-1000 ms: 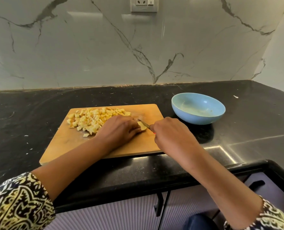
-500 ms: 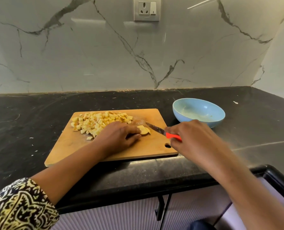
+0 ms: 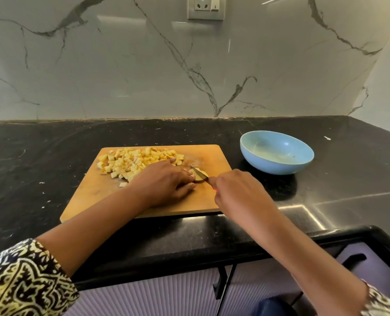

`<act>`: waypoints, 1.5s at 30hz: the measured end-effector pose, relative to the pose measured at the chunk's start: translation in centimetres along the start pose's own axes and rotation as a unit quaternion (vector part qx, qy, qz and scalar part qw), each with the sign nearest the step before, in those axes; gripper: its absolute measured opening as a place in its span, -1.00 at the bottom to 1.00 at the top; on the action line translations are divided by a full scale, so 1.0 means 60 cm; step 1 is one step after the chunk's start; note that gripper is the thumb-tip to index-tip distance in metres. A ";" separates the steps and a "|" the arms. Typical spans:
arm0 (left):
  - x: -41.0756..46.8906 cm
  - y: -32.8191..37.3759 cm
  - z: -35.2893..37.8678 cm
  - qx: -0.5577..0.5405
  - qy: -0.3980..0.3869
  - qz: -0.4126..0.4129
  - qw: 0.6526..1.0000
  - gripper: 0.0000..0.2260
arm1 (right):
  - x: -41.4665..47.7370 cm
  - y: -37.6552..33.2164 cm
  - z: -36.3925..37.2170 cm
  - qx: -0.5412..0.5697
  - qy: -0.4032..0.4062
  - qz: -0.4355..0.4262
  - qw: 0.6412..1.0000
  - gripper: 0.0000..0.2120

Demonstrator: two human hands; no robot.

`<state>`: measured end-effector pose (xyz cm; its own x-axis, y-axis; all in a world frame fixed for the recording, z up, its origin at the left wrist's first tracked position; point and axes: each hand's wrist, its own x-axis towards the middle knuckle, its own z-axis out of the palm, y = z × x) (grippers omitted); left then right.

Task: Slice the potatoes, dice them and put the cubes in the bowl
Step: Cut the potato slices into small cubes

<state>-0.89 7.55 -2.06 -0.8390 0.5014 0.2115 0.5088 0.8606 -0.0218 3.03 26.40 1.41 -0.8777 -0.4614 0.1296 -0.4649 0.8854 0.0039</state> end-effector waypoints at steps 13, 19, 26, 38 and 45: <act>-0.015 -0.012 -0.008 -0.066 -0.036 -0.050 0.996 -0.63 | -0.060 0.022 -0.033 0.069 0.066 0.013 0.995 -0.64; -0.014 -0.014 -0.015 -0.055 -0.054 -0.032 0.997 -0.64 | -0.036 0.009 -0.013 0.101 0.068 0.022 0.992 -0.66; -0.012 -0.023 -0.014 -0.042 -0.060 -0.015 0.997 -0.64 | -0.017 0.003 0.005 0.096 0.075 0.014 0.992 -0.66; -0.009 -0.030 -0.013 -0.013 -0.033 -0.006 0.999 -0.65 | -0.014 0.002 0.017 0.051 0.030 -0.015 0.998 -0.71; 0.012 -0.023 -0.005 -0.016 0.017 0.000 1.000 -0.73 | -0.067 0.015 0.003 0.085 0.051 0.000 0.995 -0.64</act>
<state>-2.15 6.71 -1.56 -0.8316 0.4982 0.2452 0.5160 0.8565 0.0097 6.11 29.05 0.72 -0.8648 -0.4462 0.2301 -0.4861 0.8588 -0.1619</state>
